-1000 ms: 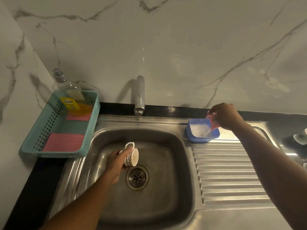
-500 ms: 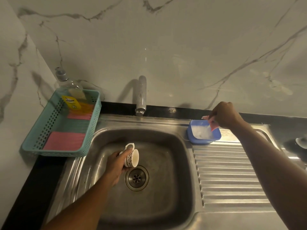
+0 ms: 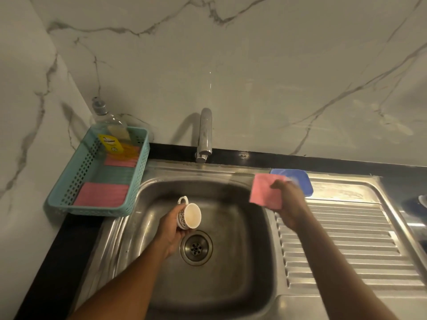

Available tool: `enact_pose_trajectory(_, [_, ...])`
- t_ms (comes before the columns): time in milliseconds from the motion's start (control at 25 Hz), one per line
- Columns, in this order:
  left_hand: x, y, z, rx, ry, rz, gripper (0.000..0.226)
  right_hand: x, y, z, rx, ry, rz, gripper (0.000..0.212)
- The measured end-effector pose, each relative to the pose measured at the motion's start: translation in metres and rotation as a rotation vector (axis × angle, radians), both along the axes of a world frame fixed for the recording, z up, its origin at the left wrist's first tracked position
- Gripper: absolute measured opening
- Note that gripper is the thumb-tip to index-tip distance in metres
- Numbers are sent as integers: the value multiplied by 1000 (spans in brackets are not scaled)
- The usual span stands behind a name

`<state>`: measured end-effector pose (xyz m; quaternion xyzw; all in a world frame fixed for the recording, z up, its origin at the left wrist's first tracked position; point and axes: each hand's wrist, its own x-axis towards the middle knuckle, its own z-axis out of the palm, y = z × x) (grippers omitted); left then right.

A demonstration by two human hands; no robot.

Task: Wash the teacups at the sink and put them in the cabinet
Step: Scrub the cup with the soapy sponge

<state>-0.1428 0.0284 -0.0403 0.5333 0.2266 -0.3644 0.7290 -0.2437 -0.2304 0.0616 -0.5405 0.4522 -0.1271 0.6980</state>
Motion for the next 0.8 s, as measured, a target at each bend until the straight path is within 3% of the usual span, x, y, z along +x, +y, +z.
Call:
enact_pose_trajectory(200, [-4, 4, 22, -71, -66, -15, 20, 9, 105, -26, 398, -2, 116, 27])
enact_pose_trajectory(360, [-7, 10, 30, -152, -160, -93, 25, 30, 157, -14, 516, -111, 157, 29])
enact_pose_trajectory(480, [-14, 11, 35, -280, -113, -102, 33, 44, 182, -17, 209, -31, 302, 33])
enact_pose_trajectory(600, [-5, 10, 38, -287, -111, -147, 30, 35, 185, -29, -427, 121, 556, 24])
enact_pose_trajectory(720, [3, 12, 39, -88, -151, -355, 27, 21, 160, -48, -1005, 175, 1132, 35])
enact_pose_trajectory(800, [-2, 8, 36, -20, -122, -395, 37, 21, 146, -55, -1224, 265, 1350, 40])
